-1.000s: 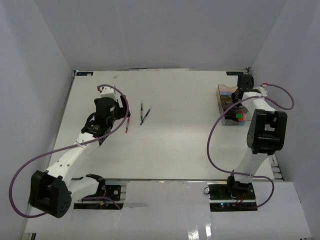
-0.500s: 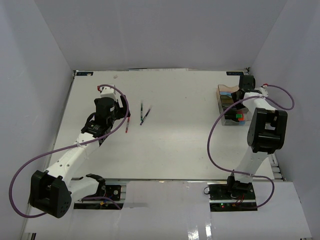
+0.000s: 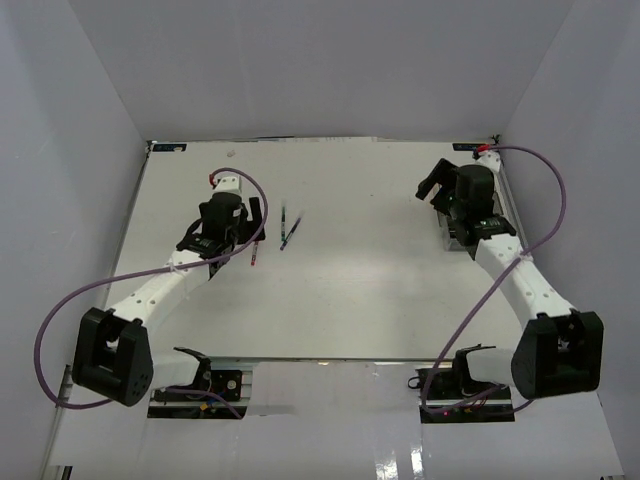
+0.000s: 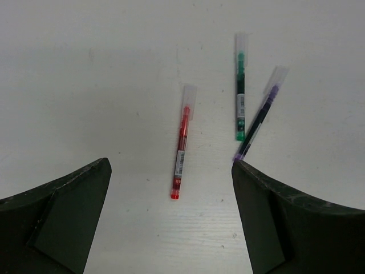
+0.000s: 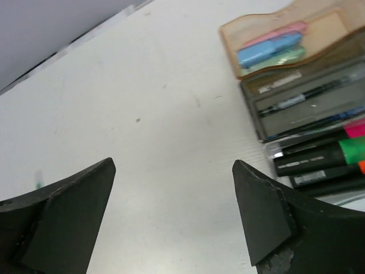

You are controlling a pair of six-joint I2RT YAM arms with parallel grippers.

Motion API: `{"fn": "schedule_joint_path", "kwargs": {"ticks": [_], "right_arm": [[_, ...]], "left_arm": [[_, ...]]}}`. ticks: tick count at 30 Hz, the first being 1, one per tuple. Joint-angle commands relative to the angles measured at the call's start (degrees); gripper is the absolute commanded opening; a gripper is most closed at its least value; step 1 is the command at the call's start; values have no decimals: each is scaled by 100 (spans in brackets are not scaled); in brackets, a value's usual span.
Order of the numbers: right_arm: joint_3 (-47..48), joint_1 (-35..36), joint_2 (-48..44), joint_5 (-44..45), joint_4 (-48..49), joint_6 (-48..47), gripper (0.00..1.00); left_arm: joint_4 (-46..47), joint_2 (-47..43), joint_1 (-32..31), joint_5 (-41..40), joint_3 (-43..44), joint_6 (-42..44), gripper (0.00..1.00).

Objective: Sort the stationery into containers
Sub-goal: Pick up the pen from the center of the board.

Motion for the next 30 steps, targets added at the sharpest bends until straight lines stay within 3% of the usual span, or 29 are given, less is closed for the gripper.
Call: {"fn": "schedule_joint_path", "kwargs": {"ticks": [1,5,11,15,30], "right_arm": [[-706,410,-791,-469,729,-1156,91],[-1533,482,-1592,-1548,1151,-1377,98],[-2333,491,-2541,-2262,1213,-1526,94],[-2641,482,-3007,-2272,1161,-1579,93],[-3011,482,-3272,-2255,1047,-1711,93]], "left_arm": [[-363,403,89,110,287,-143,98],[-486,809,142,304,384,-161,97],[-557,1432,150,339,472,-117,91],[-636,1802,150,488,612,-91,86],[-846,2708,150,699,894,-12,60]]}}
